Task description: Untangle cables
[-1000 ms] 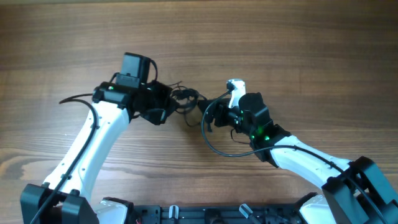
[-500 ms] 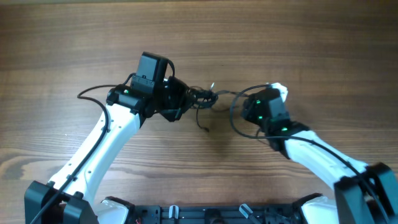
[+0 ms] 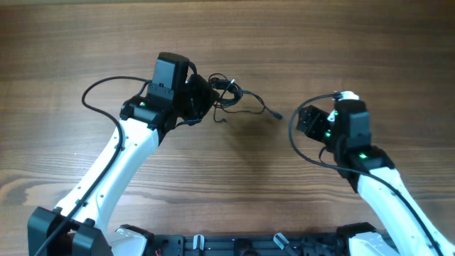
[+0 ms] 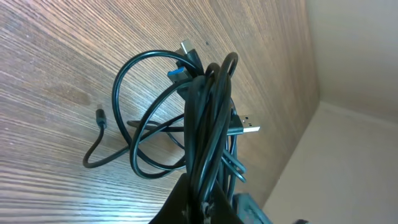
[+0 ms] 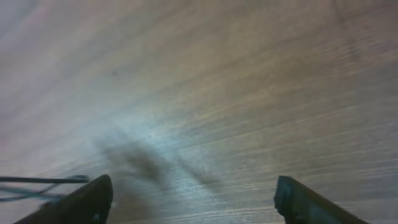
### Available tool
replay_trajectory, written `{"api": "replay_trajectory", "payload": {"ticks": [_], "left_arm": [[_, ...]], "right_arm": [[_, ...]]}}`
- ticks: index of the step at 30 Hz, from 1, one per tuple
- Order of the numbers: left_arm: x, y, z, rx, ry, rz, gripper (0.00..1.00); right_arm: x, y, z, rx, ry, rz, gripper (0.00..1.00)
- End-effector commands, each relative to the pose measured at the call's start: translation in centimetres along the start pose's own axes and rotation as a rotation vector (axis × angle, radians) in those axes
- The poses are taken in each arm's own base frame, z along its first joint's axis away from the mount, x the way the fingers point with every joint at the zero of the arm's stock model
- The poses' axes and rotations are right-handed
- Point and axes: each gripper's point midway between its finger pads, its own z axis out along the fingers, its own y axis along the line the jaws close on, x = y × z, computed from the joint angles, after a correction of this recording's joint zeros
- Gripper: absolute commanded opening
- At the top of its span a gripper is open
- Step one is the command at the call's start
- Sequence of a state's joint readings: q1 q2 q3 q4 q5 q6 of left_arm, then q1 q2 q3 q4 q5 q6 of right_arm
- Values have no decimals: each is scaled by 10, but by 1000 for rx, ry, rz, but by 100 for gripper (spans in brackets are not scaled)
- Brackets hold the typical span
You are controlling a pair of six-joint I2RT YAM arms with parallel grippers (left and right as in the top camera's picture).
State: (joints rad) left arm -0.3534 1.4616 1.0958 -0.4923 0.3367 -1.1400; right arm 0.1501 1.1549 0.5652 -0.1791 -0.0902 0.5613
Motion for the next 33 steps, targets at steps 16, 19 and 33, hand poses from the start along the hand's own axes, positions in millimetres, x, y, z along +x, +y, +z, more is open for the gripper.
{"api": "replay_trajectory", "payload": {"ticks": [16,19,33], "left_arm": [[52,-24,-7,-3,317,-834,4],[63,-32,-12,10,401,-817,4],[24,-59,-16,273,228,-73,4]], "right_arm": [[28,76,20,-333,112,-121,100],[20,66,43,-267,76,-13,93],[81,56,21,-396,424,-8,71]]}}
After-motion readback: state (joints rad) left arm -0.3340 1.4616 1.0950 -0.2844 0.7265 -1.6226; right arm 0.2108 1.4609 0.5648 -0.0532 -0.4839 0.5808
